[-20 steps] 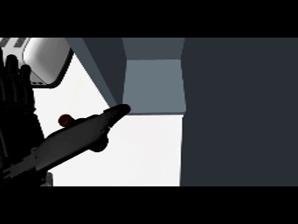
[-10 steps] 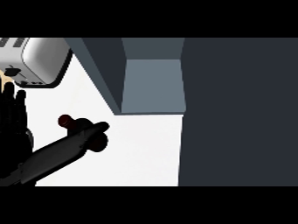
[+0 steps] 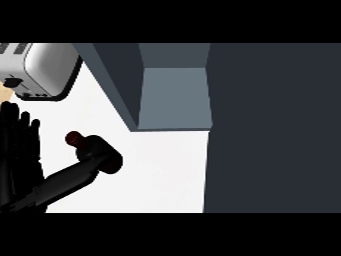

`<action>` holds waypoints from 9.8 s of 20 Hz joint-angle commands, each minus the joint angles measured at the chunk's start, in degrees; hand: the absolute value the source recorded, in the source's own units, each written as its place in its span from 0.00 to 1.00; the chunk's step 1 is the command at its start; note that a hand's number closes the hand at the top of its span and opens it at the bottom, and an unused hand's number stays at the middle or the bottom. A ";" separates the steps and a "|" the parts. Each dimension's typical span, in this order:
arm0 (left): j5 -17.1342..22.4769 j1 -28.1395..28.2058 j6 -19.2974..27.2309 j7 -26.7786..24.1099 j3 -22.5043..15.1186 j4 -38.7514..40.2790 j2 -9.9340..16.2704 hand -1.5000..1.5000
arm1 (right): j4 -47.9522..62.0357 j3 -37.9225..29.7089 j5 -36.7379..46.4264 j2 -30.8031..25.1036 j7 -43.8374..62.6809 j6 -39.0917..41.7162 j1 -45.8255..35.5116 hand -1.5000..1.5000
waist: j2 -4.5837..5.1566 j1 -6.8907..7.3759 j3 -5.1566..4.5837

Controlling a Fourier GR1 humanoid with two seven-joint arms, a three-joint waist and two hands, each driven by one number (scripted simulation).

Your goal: Pick up the wine, place it into the cabinet and close the cabinet

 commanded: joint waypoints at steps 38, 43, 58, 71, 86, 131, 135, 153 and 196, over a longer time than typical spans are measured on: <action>31.46 1.83 -16.11 -52.61 15.12 47.80 -8.97 0.00 | -14.75 -0.76 -3.42 -3.18 4.07 -2.06 3.54 0.00 | 0.12 -0.34 0.07; 37.18 3.42 -18.14 -59.06 15.59 51.89 -9.03 0.00 | -15.36 -2.03 -4.58 -3.99 4.66 -1.62 3.89 0.00 | 0.09 -0.20 0.04; 56.01 -2.69 -22.66 -73.50 17.10 63.20 -9.05 0.00 | -12.80 -0.21 -2.74 -3.79 5.95 -3.02 1.18 0.00 | 0.16 0.18 0.06; 59.87 -9.29 -25.02 -76.52 17.21 70.22 -8.72 1.00 | -15.49 -0.72 -2.77 -4.58 7.99 -3.31 1.15 0.00 | 0.09 -0.27 0.07; 55.37 -5.30 -32.42 -84.00 9.21 67.61 -3.84 1.00 | -10.15 -3.34 -5.39 -4.67 0.63 -0.83 3.97 0.00 | -0.14 0.40 0.19; 47.00 -21.75 -7.77 -55.23 -5.63 47.69 -9.04 1.00 | -10.30 -7.63 -8.85 -3.62 -1.83 3.36 7.07 0.00 | 0.22 -0.42 0.15; 50.40 -24.93 -3.06 -56.75 -10.19 52.50 -9.05 1.00 | -9.45 -2.68 -5.59 -1.26 -2.03 2.98 8.07 0.00 | 0.18 -0.77 0.12; 71.97 -36.50 -9.09 -74.57 -9.12 77.64 -9.05 1.00 | -9.65 -7.86 -9.14 -1.93 1.24 4.42 4.48 0.00 | 0.65 -2.09 0.07; 66.56 -66.25 0.58 -70.67 -3.81 117.29 -6.02 0.00 | -8.41 -3.54 -6.23 2.50 -1.02 8.05 7.85 0.00 | 1.11 -3.01 0.06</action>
